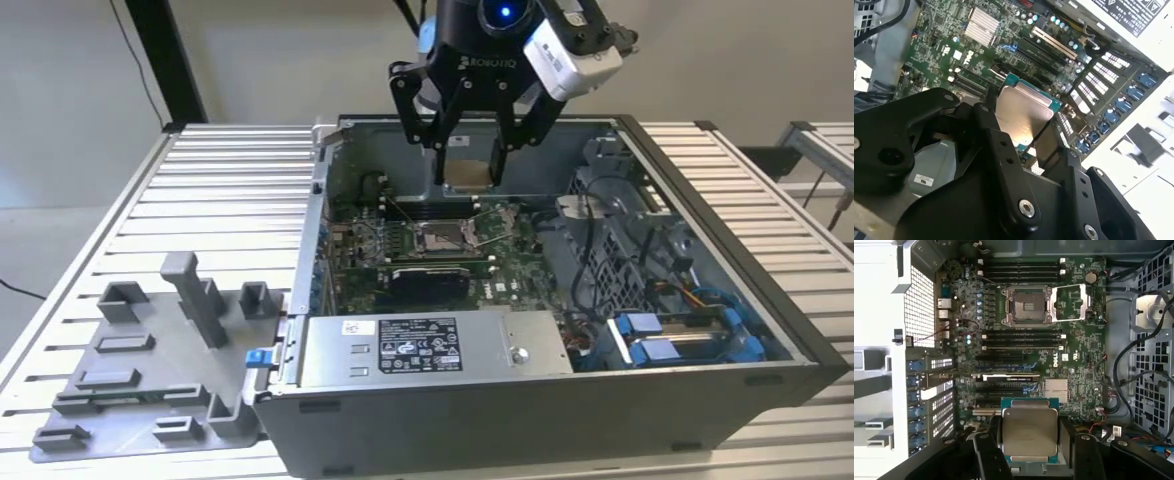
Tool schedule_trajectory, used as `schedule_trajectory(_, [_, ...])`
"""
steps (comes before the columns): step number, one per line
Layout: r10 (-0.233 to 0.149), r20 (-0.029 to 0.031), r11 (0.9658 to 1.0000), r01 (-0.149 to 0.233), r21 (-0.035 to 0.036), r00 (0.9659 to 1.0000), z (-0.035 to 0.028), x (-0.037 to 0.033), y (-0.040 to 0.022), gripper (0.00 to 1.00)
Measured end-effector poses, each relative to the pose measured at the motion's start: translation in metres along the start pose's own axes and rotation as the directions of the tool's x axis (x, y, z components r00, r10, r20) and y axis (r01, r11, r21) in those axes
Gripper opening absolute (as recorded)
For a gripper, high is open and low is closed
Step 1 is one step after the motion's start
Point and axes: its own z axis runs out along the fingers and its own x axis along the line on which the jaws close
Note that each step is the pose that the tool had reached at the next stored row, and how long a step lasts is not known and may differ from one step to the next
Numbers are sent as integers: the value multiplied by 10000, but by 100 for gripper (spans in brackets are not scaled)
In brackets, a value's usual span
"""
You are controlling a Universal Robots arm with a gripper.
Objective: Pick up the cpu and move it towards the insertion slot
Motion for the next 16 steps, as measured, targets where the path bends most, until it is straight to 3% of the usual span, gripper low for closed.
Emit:
schedule_trajectory(9, [-1, 1, 10000, 1, -1, 10000, 10, 5, 216, 0])
schedule_trajectory(16, [-5, 1, 10000, 5, 0, 10000, 26, 10, 441, 0])
